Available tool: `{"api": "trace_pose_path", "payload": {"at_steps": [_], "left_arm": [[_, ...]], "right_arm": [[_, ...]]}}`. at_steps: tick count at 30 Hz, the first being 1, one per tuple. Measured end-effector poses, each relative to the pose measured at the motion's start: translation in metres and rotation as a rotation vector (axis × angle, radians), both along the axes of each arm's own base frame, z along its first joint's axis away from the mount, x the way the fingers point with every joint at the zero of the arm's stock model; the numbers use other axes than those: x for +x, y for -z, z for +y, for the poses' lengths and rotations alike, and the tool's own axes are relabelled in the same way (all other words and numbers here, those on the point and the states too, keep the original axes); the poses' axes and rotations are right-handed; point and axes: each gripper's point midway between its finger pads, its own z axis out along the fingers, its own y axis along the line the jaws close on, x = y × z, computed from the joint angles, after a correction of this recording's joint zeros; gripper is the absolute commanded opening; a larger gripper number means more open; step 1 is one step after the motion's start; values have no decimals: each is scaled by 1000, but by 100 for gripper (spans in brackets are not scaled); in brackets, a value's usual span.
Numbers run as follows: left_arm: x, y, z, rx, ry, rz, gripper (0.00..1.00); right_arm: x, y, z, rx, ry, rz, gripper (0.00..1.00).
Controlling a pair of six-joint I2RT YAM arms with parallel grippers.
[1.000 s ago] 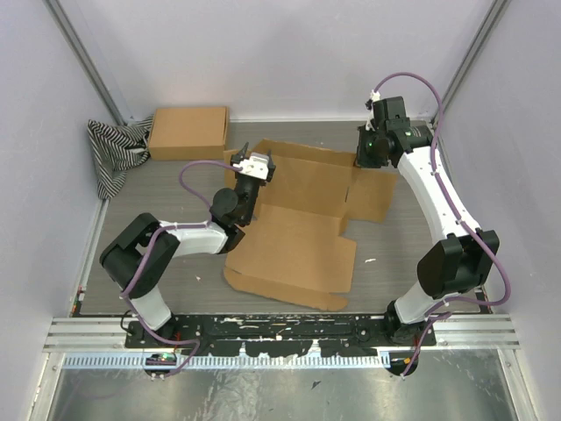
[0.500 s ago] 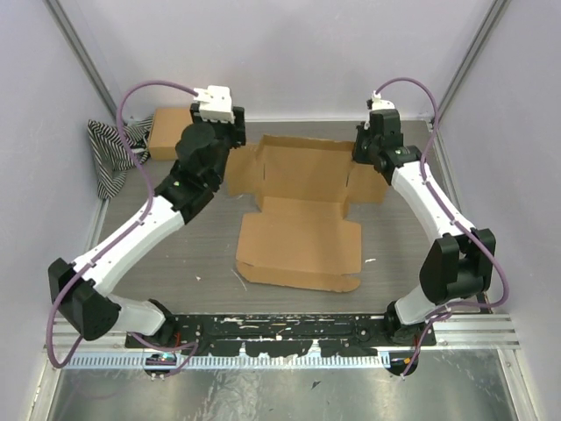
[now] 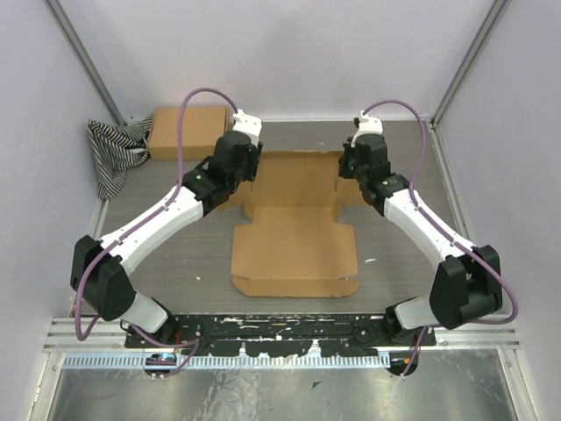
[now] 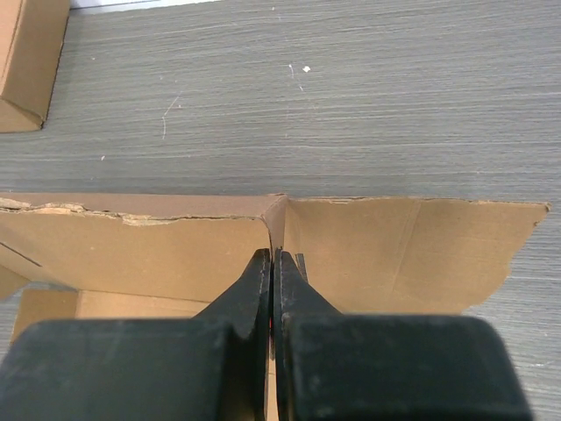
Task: Fold the paper box
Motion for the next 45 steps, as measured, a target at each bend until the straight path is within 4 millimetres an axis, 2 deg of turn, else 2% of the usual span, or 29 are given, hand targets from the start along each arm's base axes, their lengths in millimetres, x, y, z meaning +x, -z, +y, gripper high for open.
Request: {"api": "trace_pose_path", "payload": {"at_steps": [7,15,26,31,33,35,37,43,45], "left_arm": [[2,26,7,62,-46,58,46],[3,31,10,69,-68,66,43],[12,57,1,101,-69,118,40],[16,49,-3,97,-63,119,38],[18,42,-5,88,-63,109,32],[19,37,-6,83,-63,100,19],[20,34,-7,79,-63,96,12],[23,46,-8,97,-62,117,0],[23,50,-9,101,-64,125,0]], "right_arm": [[-10,-3,-6,8,18,-35,1],[-11,0,-7,10,20,-40,1],[-16,-2,-5,19,5,-50,1],[-17,-2,-5,19,2,-47,1],[-17,-2,-5,19,1,-46,1],[-17,-1,-5,19,0,-45,1],[-17,-2,-4,20,-2,-45,1],[-18,-1,-3,21,-8,-40,1],[-19,1,-4,18,-8,-32,1]]}}
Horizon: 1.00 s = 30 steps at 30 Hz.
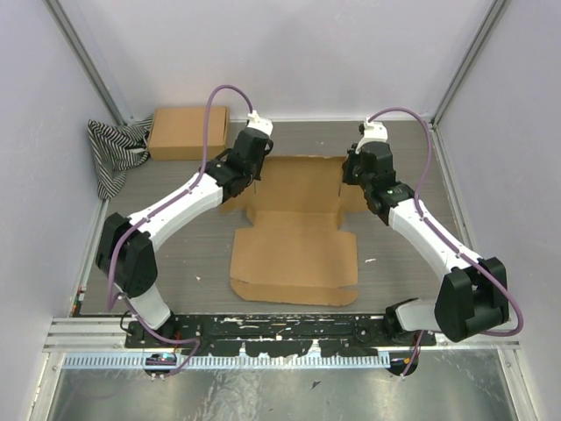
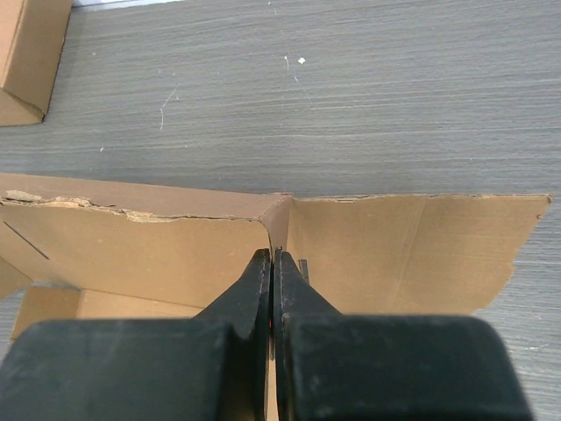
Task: Fold the paper box
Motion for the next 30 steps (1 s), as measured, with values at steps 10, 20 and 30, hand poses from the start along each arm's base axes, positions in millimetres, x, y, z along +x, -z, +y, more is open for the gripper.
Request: {"api": "trace_pose_path", "payload": {"at_steps": [10,20,30], "left_arm": [[-7,23,20,24,-76,-16,0],[-4,17,55,-47,-180,-176,0],[5,-30,42,-210,-106,-392,0]], "right_arm": [[-6,5,2,-9,-19,55,47],[16,-57,-31,-13,68,-45,49],[91,8,-163,72,238,88,34]]}}
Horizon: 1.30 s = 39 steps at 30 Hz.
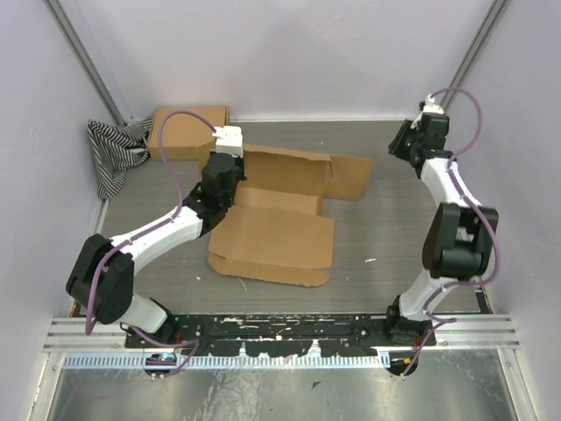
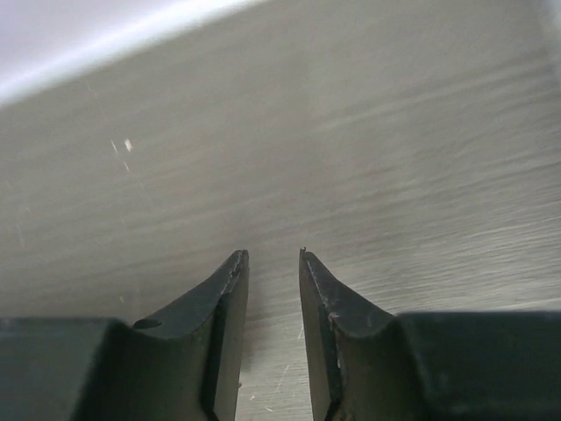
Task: Fold the paper box
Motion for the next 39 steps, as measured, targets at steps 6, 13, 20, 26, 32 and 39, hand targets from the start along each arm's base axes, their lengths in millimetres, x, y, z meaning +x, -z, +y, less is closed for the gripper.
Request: {"api": "trace_pose_path", "payload": {"at_steps": [6,13,20,26,32,39], "left_arm": [[6,-11,-4,-21,15,-53,0],[14,4,-2,-2,1,-35,0],[17,19,-2,11,-6,-12,0],[13,32,3,20,-18,-3,0],[11,38,9,1,-38,-35,0],[11,53,12,-13,-56,-93,0]], "right_arm": [[-13,115,36,119,-180,236,32],[-30,118,77,204,-365,206,32],[-43,101,133,173,-568,168,33],[-62,101,182,132,-706,181,34],[-78,85,176,123,-703,149,36],[-92,68,177,129,-727,95,38]]}}
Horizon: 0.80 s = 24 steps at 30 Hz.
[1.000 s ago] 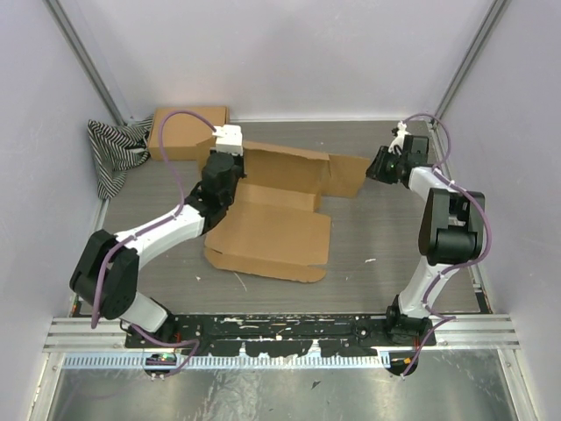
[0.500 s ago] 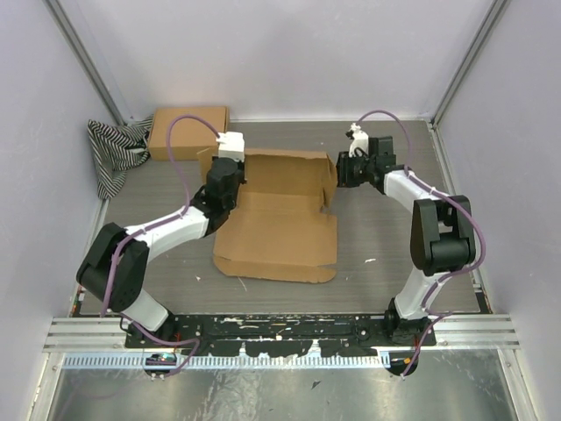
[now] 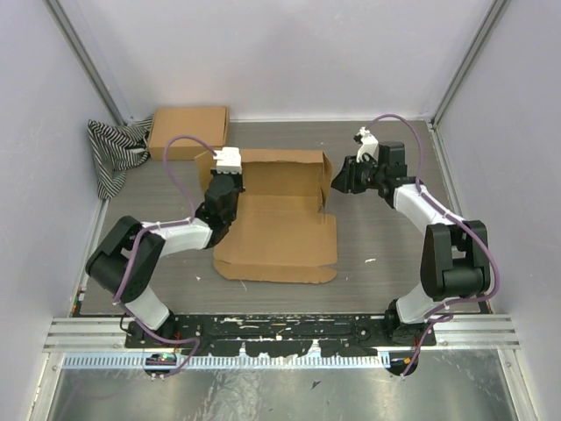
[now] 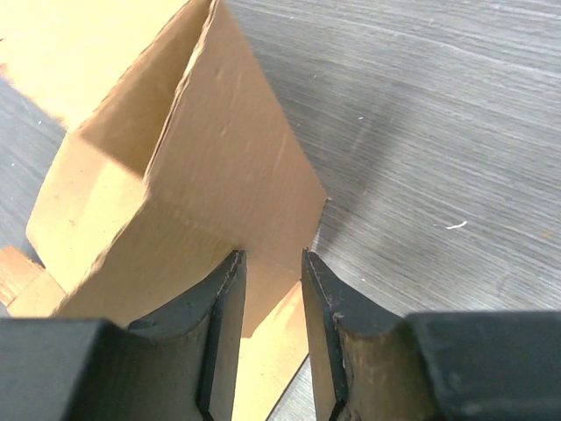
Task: Fold the paper box
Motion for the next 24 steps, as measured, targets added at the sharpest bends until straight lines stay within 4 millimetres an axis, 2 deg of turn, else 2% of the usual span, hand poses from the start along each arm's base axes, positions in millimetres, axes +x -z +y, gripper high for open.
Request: {"api": "trace_pose_path", "payload": {"at_steps": [4,8,24], "left_arm": [[0,11,4,12,-13,-27,0],[1,12,5,0,-24,-58,0],[0,11,7,-6,-30,-59,0]], "right_arm": [[-11,4,4,21,-28,1,39],[-19,9,8,37,-56,13,40],[-18,-9,22,65,-151,-59,53]]}}
